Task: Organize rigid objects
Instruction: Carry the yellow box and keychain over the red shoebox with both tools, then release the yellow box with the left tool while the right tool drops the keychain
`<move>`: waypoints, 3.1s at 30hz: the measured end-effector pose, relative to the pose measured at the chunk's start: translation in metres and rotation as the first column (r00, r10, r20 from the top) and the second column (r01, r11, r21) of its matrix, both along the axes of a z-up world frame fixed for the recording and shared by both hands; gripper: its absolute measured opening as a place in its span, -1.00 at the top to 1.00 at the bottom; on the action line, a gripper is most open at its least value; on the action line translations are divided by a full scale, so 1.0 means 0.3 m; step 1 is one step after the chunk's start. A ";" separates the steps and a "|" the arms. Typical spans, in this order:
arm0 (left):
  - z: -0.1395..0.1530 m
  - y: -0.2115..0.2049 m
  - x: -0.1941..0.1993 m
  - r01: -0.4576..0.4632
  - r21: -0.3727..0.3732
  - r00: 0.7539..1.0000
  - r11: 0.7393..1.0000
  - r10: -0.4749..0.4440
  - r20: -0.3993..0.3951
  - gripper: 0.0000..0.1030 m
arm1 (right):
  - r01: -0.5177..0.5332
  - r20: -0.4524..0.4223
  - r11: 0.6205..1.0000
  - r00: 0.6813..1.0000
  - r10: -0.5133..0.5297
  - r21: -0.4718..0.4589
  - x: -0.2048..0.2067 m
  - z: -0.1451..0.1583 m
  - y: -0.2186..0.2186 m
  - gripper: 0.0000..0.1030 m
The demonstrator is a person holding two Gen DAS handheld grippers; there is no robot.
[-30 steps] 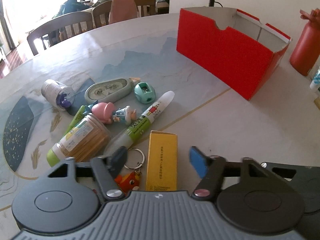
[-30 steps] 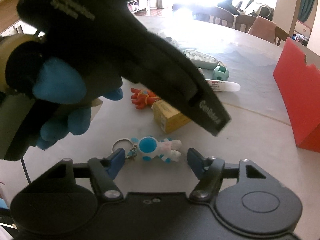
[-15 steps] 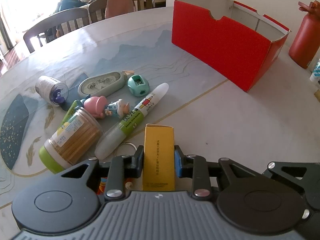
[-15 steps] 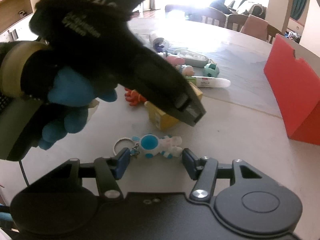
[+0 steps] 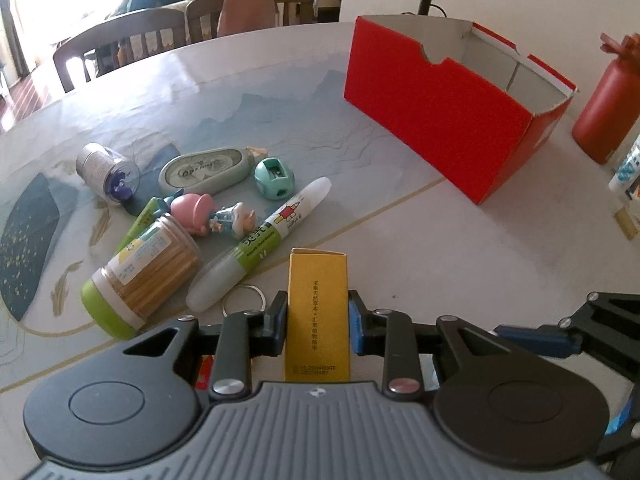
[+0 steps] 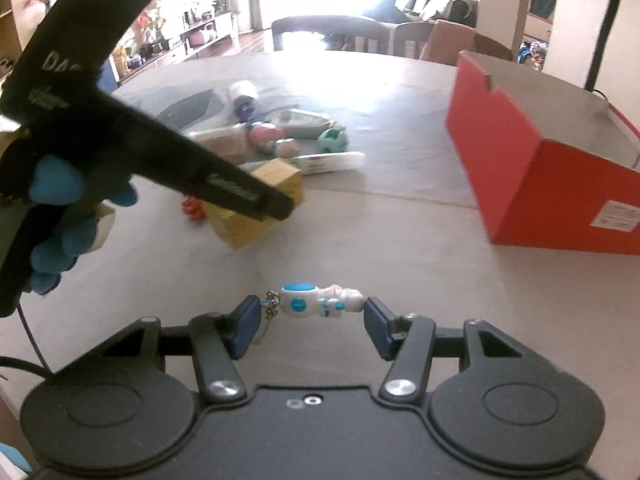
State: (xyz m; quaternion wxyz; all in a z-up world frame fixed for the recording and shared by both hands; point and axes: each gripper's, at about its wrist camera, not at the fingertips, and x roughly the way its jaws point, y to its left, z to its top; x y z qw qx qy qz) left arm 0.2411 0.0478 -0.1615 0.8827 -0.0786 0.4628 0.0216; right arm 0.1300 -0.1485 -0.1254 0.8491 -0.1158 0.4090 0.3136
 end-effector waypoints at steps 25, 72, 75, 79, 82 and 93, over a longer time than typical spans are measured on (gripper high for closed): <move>0.229 -0.077 0.088 -0.009 -0.074 0.998 0.997 0.014 0.061 0.44 | 0.163 0.067 0.975 0.982 -0.174 0.150 0.451 0.313 -0.279 -0.08; 0.114 -0.530 0.897 0.054 0.036 0.986 0.998 -0.047 -0.159 0.44 | 0.202 -0.149 0.977 0.966 -0.210 -0.068 1.264 0.020 -0.456 -0.08; 0.082 -0.550 0.916 0.065 0.048 0.979 0.997 -0.054 -0.197 0.44 | 0.180 -0.161 0.980 0.968 -0.193 -0.090 1.266 0.022 -0.447 -0.08; 0.048 -0.558 0.940 0.064 0.042 0.969 0.997 -0.052 -0.243 0.44 | 0.170 -0.198 0.978 0.961 -0.191 -0.120 1.272 0.007 -0.441 -0.08; 0.036 -0.557 0.954 0.067 0.039 0.965 0.997 -0.055 -0.258 0.44 | 0.168 -0.218 0.978 0.957 -0.192 -0.125 1.275 0.002 -0.443 -0.08; 0.022 -0.546 0.968 0.056 0.017 0.951 0.998 -0.048 -0.306 0.42 | 0.178 -0.246 0.977 0.948 -0.202 -0.116 1.277 0.007 -0.450 -0.15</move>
